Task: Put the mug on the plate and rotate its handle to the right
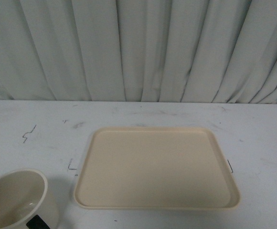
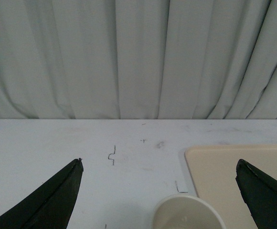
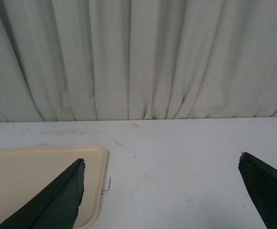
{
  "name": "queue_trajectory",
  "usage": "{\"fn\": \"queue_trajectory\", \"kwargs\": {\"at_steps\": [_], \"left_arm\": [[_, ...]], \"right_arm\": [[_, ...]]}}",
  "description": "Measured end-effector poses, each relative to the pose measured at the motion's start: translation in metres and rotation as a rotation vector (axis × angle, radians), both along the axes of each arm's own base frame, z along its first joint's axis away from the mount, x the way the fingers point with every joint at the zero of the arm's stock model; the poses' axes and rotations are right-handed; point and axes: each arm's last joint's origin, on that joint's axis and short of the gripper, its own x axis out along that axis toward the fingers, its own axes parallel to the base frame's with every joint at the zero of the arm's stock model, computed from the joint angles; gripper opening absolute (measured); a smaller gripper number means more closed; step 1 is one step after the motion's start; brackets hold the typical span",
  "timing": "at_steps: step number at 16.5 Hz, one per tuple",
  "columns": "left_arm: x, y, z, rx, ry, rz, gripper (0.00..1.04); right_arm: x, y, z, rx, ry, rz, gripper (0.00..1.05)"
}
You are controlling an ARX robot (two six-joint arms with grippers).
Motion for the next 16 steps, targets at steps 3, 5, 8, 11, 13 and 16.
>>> {"fn": "queue_trajectory", "kwargs": {"at_steps": [3,5,8,11,13,16], "left_arm": [[0.0,0.0,0.0,0.0,0.0,0.0,0.98],[0.0,0.0,0.0,0.0,0.0,0.0,0.98],[0.0,0.001,0.0,0.013,0.281,0.013,0.98],[0.027,0.024,0.011,0.016,0.554,0.002,0.98],[0.051,0.032,0.015,0.005,0.666,-0.03,0.98],[0.09,0.044,0.003,-0.109,0.889,-0.092,0.98]], "right_arm": [[0.0,0.0,0.0,0.0,0.0,0.0,0.98],[0.0,0.0,0.0,0.0,0.0,0.0,0.98],[0.0,0.0,0.0,0.0,0.0,-0.001,0.98],[0.0,0.0,0.0,0.0,0.001,0.0,0.98],[0.0,0.0,0.0,0.0,0.0,0.0,0.98],[0.0,0.0,0.0,0.0,0.0,0.0,0.98]]}}
